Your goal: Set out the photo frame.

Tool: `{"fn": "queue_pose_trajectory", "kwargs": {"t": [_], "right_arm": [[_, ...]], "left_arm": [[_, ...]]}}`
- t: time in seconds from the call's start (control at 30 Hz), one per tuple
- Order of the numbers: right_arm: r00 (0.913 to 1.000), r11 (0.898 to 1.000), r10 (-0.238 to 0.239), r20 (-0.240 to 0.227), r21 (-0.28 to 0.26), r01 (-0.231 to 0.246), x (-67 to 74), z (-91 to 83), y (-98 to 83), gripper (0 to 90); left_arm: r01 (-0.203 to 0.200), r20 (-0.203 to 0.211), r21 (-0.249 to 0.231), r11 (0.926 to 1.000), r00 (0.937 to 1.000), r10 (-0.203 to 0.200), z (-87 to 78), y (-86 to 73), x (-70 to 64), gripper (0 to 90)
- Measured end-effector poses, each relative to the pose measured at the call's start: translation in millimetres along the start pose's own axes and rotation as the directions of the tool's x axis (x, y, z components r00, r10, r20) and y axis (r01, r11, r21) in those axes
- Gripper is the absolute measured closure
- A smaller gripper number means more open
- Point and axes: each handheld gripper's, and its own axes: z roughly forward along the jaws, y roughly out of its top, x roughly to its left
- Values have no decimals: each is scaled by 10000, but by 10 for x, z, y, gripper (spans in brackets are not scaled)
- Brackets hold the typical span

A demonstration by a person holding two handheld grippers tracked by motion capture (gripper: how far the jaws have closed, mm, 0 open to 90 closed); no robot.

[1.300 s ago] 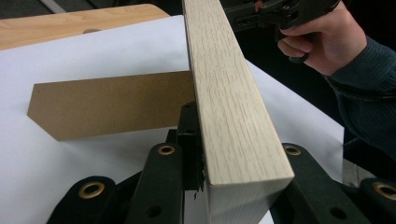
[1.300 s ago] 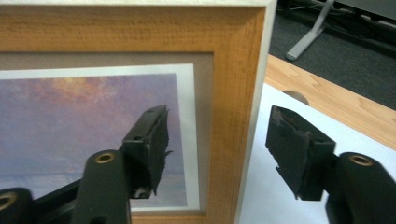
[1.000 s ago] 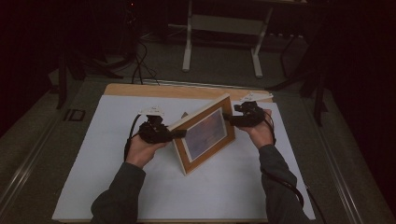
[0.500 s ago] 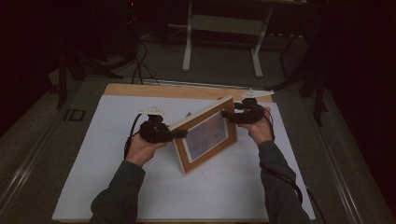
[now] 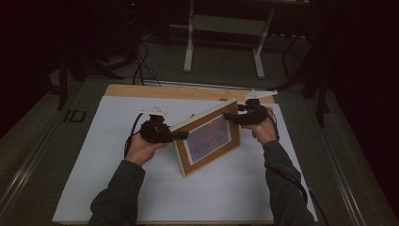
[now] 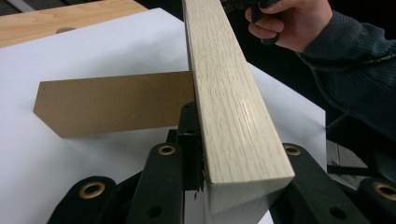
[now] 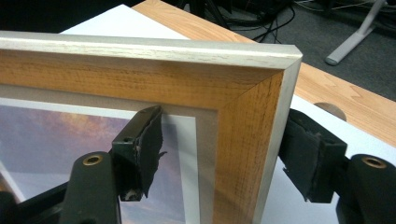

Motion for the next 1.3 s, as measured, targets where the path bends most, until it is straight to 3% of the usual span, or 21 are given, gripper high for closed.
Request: {"fn": "queue_pose_trajectory", "kwargs": {"t": [0.33,0.77,1.1,1.3], "right_arm": [[9957,9987,456,-807,-184,-472,-87,29,-49,308],[9894,9992,385,-1398,113,-373,-115,112,-75,254],[9815,9951,927,-1674,-172,-969,-184,12,-180,436],[9847,9940,1015,-1414,-251,-1061,-165,-90,-264,549]], "left_arm": [[-205,157,136,9997,9997,203,-9,18,33,740],[-580,123,289,9979,9983,577,-9,54,83,736],[-399,-329,2,9992,9987,399,-30,45,165,760],[-305,-160,-177,9994,9994,303,-35,33,222,763]]}}
